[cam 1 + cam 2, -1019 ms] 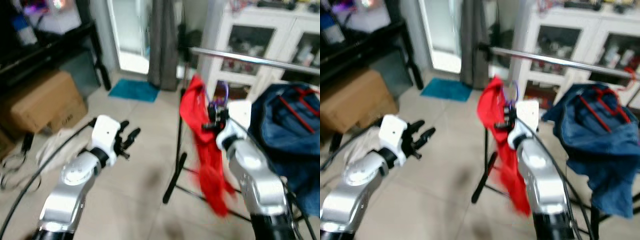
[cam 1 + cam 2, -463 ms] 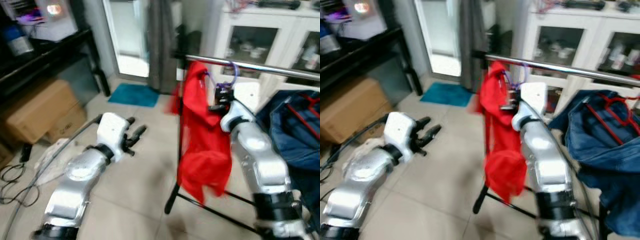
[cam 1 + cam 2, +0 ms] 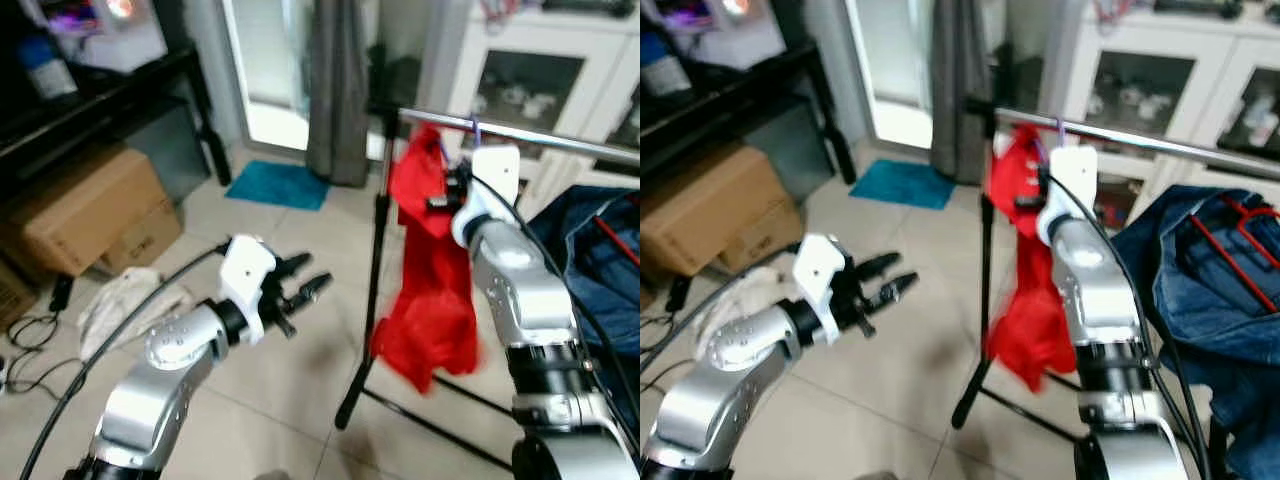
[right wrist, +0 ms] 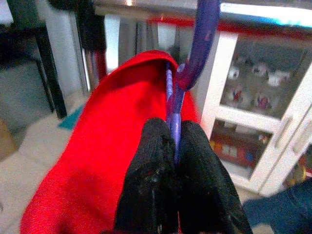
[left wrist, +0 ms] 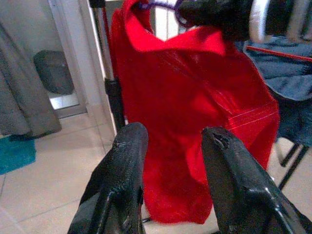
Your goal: Hang hanger
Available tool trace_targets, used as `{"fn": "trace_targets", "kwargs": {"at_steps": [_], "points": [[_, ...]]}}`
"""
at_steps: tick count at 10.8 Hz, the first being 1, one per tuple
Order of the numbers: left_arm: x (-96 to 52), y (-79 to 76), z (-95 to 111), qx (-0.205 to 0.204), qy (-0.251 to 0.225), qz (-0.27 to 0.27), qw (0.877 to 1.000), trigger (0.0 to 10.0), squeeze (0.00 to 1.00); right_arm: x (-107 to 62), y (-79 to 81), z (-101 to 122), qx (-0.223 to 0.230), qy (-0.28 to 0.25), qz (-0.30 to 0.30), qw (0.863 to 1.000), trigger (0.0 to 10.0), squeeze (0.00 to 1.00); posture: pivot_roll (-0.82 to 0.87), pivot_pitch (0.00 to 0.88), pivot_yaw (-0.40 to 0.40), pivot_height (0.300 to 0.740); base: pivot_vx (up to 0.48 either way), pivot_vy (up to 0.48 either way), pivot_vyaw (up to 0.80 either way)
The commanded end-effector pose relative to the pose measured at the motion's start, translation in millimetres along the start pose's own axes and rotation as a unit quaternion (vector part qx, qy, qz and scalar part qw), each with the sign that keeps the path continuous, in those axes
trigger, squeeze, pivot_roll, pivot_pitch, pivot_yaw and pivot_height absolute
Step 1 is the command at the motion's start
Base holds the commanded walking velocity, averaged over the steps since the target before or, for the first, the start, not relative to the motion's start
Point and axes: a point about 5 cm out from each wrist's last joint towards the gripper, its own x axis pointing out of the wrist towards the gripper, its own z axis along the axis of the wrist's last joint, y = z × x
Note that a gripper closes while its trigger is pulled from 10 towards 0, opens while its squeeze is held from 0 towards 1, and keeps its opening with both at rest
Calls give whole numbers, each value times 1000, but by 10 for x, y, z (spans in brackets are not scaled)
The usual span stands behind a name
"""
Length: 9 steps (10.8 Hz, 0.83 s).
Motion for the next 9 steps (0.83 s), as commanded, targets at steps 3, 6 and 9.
{"fn": "trace_targets", "kwargs": {"at_steps": [3, 6, 9], "points": [[-26, -27, 65, 9, 6, -25, 1000, 10000, 0, 282, -12, 312, 25, -10, -15, 1000, 10000, 0, 114, 41, 44, 740, 0, 0, 0], [-81, 2, 94, 18, 16, -32, 999, 10000, 0, 467, -48, 334, 34, 24, -41, 998, 10000, 0, 128, 87, 38, 740, 0, 0, 0], [-164, -14, 112, 19, 31, -48, 998, 10000, 0, 545, -66, 294, 44, 60, -60, 995, 10000, 0, 149, 135, 35, 740, 0, 0, 0]]}}
